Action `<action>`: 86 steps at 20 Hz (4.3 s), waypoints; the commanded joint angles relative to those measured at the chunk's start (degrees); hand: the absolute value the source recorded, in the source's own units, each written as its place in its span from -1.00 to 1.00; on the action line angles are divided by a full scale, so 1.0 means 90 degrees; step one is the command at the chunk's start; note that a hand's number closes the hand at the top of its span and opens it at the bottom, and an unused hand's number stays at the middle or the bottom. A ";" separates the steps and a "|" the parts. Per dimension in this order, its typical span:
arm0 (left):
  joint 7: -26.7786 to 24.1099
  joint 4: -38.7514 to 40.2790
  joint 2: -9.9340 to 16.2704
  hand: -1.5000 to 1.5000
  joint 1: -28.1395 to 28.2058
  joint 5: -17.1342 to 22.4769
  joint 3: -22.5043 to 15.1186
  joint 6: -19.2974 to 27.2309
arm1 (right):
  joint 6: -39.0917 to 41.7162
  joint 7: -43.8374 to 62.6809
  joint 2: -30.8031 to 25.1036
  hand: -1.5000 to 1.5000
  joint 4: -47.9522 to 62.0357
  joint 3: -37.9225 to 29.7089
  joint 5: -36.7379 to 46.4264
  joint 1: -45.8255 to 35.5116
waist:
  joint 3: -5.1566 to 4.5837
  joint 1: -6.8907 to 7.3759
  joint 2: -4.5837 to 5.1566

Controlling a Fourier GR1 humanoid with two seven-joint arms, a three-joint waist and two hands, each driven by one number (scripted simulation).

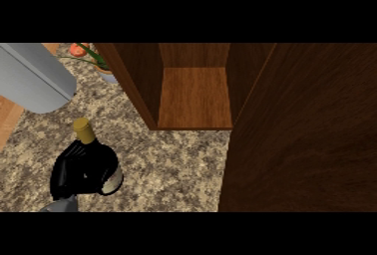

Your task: Pick up the wine, place it into the cabinet and close the cabinet

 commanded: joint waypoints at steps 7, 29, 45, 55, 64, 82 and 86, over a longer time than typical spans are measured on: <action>-0.0573 -0.0288 0.0294 1.00 0.0051 -0.0313 -0.0266 -0.0553 | -0.0173 0.0906 -0.0034 -1.00 -0.0822 0.0046 -0.0176 -0.0362 | -0.0005 0.0032 -0.0001; 0.3424 -0.4971 -0.0423 1.00 0.0180 0.0061 -0.1603 0.0356 | 0.0217 0.0206 0.0032 -1.00 -0.0495 -0.0271 -0.0527 0.0204 | 0.0003 0.0023 -0.0002; 0.4945 -0.4976 -0.0858 1.00 -0.1848 0.0000 -0.3500 0.3146 | 0.0260 0.0078 0.0144 -1.00 -0.0638 -0.0217 -0.0587 0.0449 | 0.0004 -0.0033 0.0000; 0.4455 -0.4071 -0.0859 1.00 -0.2462 -0.0183 -0.3916 0.4028 | 0.0504 -0.0215 0.0037 -1.00 -0.0426 -0.0592 -0.0743 0.0419 | 0.0002 -0.0012 0.0010; 0.3568 -0.2933 -0.0859 1.00 -0.2967 0.0039 -0.4015 0.4478 | 0.0230 0.0706 0.0122 -1.00 -0.1124 -0.0108 -0.0410 0.0307 | -0.0004 -0.0061 0.0007; 0.2466 -0.1945 -0.0805 1.00 -0.2691 0.0598 -0.4309 0.4822 | 0.0302 0.0274 0.0239 -1.00 -0.0866 -0.0038 -0.0142 0.0436 | 0.0000 0.0002 -0.0006; 0.2114 -0.1558 -0.0858 1.00 -0.2640 0.0483 -0.4294 0.4772 | 0.0496 -0.0036 0.0110 -1.00 -0.0749 -0.0422 -0.0569 0.0589 | 0.0003 -0.0017 0.0003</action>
